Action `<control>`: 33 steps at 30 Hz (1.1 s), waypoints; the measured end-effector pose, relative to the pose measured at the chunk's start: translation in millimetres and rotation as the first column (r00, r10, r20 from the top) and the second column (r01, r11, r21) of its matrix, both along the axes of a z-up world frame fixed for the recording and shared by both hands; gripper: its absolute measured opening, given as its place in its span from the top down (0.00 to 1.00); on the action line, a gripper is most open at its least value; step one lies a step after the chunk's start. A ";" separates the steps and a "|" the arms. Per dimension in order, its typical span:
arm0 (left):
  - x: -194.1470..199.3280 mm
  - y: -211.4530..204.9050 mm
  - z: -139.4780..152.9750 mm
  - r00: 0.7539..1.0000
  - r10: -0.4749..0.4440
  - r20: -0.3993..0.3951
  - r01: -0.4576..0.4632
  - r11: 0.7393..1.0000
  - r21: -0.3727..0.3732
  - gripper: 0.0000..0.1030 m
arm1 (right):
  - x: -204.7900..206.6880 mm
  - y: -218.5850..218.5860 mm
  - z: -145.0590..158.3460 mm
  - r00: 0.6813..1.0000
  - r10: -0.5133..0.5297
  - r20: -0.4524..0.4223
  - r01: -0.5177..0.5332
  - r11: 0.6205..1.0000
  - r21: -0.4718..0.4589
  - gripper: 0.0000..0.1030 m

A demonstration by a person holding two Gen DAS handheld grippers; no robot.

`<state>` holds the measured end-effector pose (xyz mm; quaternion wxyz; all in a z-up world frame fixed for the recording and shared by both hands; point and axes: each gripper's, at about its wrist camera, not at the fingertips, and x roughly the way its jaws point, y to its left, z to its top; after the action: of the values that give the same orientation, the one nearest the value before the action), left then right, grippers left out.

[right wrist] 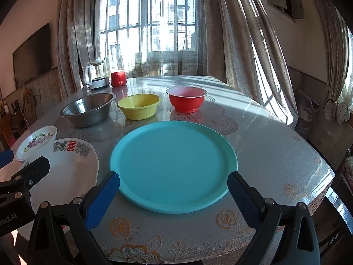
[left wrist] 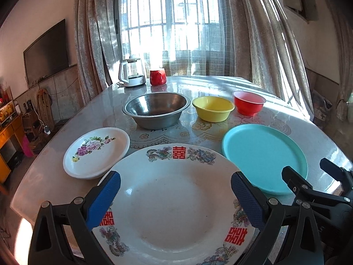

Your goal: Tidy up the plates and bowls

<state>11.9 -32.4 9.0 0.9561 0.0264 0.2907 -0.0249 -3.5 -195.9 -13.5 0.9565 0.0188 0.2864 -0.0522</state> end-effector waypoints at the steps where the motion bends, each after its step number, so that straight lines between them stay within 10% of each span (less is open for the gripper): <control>1: 0.9 -2.1 0.6 1.000 -0.009 -0.001 0.009 1.000 0.004 0.02 | 0.1 -3.0 0.3 1.000 -0.002 0.001 0.002 1.000 0.007 0.03; 8: 20.0 -11.2 6.8 0.992 -0.112 -0.062 0.111 0.994 -0.012 0.14 | 2.2 -42.2 0.4 1.000 -0.012 -0.016 0.014 0.992 0.125 0.03; 15: 65.4 -25.8 11.1 0.943 -0.259 -0.211 0.248 0.966 -0.074 0.64 | 11.0 -88.7 -10.1 0.995 -0.056 -0.083 0.076 0.960 0.269 0.25; 23: 101.1 -54.3 -0.4 0.896 -0.314 -0.315 0.324 0.946 -0.022 0.76 | 22.3 -104.0 -30.2 0.987 -0.058 -0.147 0.100 0.949 0.297 0.61; 33: 139.3 -77.1 -27.8 0.865 -0.290 -0.409 0.332 0.943 0.035 0.88 | 38.3 -102.8 -34.3 0.987 -0.016 -0.159 0.066 0.948 0.312 0.74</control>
<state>151.2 -109.5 -18.8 0.8575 0.1173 0.4718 -0.1683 34.8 -298.8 -47.8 0.9147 0.1737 0.3640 -0.0270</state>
